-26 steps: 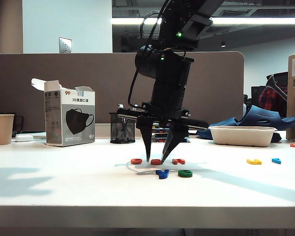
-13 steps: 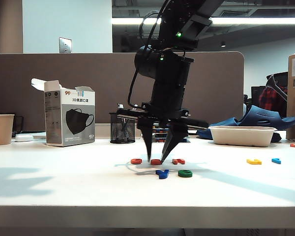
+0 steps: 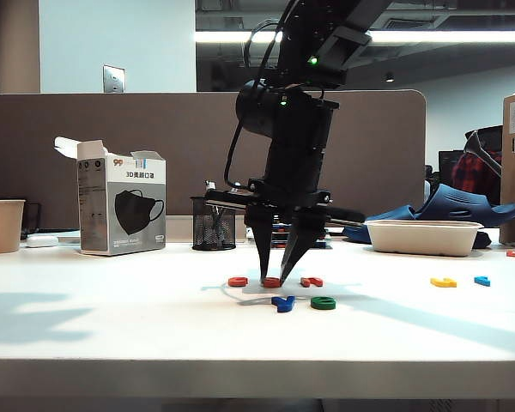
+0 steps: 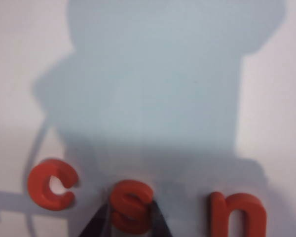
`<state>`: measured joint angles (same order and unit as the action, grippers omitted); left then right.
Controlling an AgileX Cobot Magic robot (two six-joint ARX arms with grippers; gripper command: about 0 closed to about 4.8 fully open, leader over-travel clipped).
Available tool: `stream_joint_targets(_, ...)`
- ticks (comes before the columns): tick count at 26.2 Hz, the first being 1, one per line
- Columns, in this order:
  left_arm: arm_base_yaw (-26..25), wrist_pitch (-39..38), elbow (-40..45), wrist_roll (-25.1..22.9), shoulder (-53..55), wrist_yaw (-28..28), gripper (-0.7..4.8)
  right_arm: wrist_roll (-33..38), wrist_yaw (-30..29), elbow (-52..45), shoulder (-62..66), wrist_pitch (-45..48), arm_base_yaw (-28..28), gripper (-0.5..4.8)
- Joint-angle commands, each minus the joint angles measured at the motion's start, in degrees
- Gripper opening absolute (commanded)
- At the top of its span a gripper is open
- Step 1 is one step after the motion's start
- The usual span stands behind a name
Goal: Select the appropriate letters from the row of letter magnets placed on the table to arrange into the word "yes".
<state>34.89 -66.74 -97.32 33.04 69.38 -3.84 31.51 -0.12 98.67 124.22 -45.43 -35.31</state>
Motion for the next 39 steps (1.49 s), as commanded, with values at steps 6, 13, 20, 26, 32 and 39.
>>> stream_joint_targets(6,0.04,0.42,-0.20,-0.20,-0.13,0.15,-0.05,-0.22,0.22,-0.20,0.50,0.26,0.00,0.58)
stream_joint_targets(13,0.04,0.42,-0.20,-0.20,-0.13,0.15,-0.05,-0.20,0.04,-0.17,0.48,0.15,-0.02,0.57)
stream_joint_targets(20,0.04,0.42,-0.20,-0.20,-0.13,0.15,-0.05,-0.24,0.00,-0.09,0.02,0.09,0.04,0.57)
stream_joint_targets(26,0.04,0.42,-0.20,-0.20,-0.13,0.15,-0.05,-0.31,0.17,0.07,-1.44,0.48,0.11,0.57)
stream_joint_targets(32,0.04,0.42,-0.20,-0.20,-0.13,0.15,-0.05,-0.55,-0.04,0.11,-2.25,0.26,0.09,0.57)
stream_joint_targets(39,0.04,0.42,-0.20,-0.20,-0.13,0.15,-0.05,-1.88,0.02,0.11,-4.85,-1.75,0.11,0.57)
